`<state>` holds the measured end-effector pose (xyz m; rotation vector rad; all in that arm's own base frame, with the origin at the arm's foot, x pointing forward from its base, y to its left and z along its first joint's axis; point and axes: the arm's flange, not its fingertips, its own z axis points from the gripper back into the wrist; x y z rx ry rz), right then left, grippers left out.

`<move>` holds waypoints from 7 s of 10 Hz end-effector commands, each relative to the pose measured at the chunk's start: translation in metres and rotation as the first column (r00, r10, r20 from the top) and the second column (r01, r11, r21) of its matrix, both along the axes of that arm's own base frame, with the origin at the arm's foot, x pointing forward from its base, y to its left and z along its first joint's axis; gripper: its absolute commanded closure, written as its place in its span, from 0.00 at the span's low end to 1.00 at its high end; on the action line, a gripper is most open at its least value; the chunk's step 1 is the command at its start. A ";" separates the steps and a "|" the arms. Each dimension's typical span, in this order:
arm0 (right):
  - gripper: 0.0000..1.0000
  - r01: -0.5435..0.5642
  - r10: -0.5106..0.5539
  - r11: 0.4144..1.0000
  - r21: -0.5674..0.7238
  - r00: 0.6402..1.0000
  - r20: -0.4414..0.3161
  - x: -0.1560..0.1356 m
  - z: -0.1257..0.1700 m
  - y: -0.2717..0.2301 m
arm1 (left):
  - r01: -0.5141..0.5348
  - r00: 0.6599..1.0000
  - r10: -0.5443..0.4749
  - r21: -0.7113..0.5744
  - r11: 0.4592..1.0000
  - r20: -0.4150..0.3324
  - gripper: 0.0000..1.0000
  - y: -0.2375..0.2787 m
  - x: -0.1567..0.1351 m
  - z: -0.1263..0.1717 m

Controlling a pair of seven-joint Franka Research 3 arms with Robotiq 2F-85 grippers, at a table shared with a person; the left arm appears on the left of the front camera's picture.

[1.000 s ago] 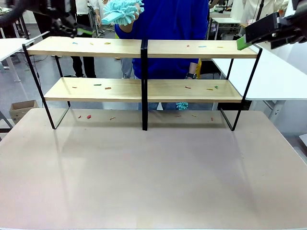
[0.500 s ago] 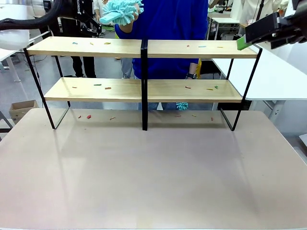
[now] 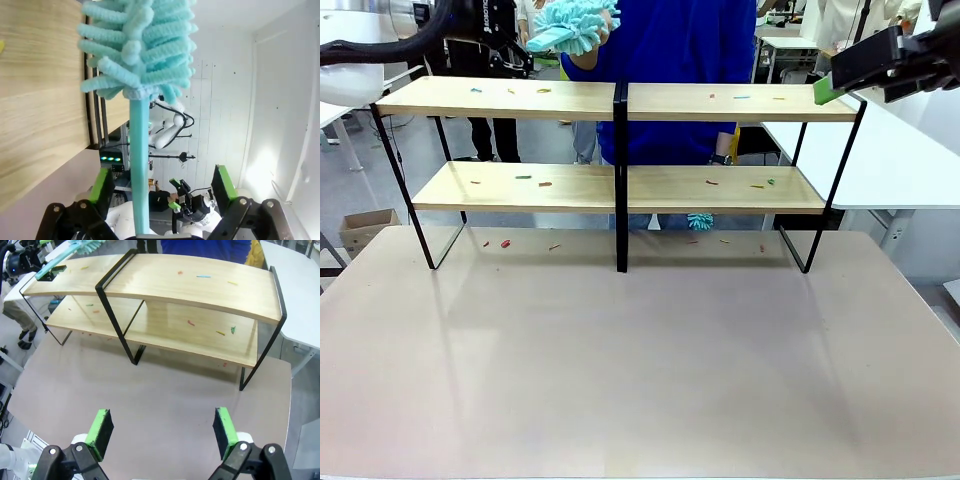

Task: Clean the shelves.
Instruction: Pick up the Duster when the human hands it over, then clean a randomly selected level of the Shelf with the Duster.

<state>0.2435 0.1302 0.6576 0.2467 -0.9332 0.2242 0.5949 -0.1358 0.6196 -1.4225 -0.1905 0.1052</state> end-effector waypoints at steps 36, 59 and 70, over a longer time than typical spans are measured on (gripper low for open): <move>0.00 -0.001 0.001 1.000 0.007 1.000 0.000 0.000 0.001 0.000 | -0.225 0.906 0.118 0.227 0.948 0.406 0.87 0.350 -0.328 0.058; 0.00 -0.001 0.001 1.000 0.007 1.000 0.000 0.000 0.001 0.000 | 0.255 0.840 -0.489 0.623 0.739 0.236 0.87 0.195 -0.411 -0.055; 0.00 -0.001 0.001 1.000 0.007 1.000 0.000 0.000 0.001 0.000 | 0.021 0.988 -0.075 0.357 0.934 0.136 0.87 -0.008 -0.351 0.079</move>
